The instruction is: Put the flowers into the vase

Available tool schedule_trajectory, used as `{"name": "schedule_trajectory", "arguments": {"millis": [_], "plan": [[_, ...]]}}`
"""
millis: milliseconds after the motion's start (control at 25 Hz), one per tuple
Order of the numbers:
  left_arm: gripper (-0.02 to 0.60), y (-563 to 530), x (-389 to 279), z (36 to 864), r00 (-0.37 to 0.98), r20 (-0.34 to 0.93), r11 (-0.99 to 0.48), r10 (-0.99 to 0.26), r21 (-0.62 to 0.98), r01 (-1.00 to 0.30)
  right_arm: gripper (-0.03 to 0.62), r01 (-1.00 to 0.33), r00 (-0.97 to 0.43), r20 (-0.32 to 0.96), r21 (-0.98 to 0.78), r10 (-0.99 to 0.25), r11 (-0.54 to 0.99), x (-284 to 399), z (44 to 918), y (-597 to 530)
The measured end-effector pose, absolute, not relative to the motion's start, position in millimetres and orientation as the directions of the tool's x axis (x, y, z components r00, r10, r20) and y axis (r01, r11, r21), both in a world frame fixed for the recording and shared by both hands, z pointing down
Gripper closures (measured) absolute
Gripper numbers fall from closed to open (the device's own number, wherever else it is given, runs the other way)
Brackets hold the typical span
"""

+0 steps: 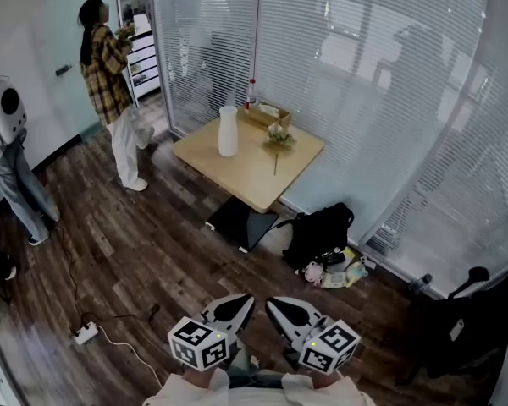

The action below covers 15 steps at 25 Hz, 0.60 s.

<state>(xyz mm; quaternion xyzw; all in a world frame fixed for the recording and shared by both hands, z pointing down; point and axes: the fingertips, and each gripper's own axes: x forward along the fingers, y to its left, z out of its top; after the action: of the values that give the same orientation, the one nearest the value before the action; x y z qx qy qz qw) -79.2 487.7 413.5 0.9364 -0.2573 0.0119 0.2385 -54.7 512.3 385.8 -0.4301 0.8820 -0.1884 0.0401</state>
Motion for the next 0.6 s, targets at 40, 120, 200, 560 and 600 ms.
{"name": "schedule_trajectory", "arguments": {"millis": [40, 120, 200, 560, 600], "plan": [[0.572, 487.0, -77.3, 415.8, 0.867, 0.149, -0.752, -0.475, 0.443, -0.488, 0.582, -0.742, -0.627, 0.092, -0.372, -0.773, 0.558, -52.7, 388.1, 511.1], [0.572, 482.4, -72.5, 418.6, 0.868, 0.154, -0.752, -0.473, 0.443, -0.488, 0.582, -0.737, -0.632, 0.094, -0.381, -0.770, 0.558, -48.7, 392.0, 506.0], [0.572, 473.9, -68.0, 420.4, 0.869, 0.156, -0.752, -0.469, 0.445, -0.486, 0.582, -0.732, -0.637, 0.095, -0.387, -0.765, 0.561, -46.4, 393.6, 497.5], [0.572, 400.6, -50.4, 419.1, 0.889, 0.130, -0.768, -0.440, 0.459, -0.447, 0.582, -0.772, -0.599, 0.130, -0.355, -0.790, 0.527, -29.2, 398.9, 421.0], [0.572, 388.9, -49.1, 418.9, 0.890, 0.129, -0.768, -0.437, 0.462, -0.444, 0.582, -0.771, -0.601, 0.134, -0.355, -0.788, 0.528, -29.2, 399.8, 409.0]]}}
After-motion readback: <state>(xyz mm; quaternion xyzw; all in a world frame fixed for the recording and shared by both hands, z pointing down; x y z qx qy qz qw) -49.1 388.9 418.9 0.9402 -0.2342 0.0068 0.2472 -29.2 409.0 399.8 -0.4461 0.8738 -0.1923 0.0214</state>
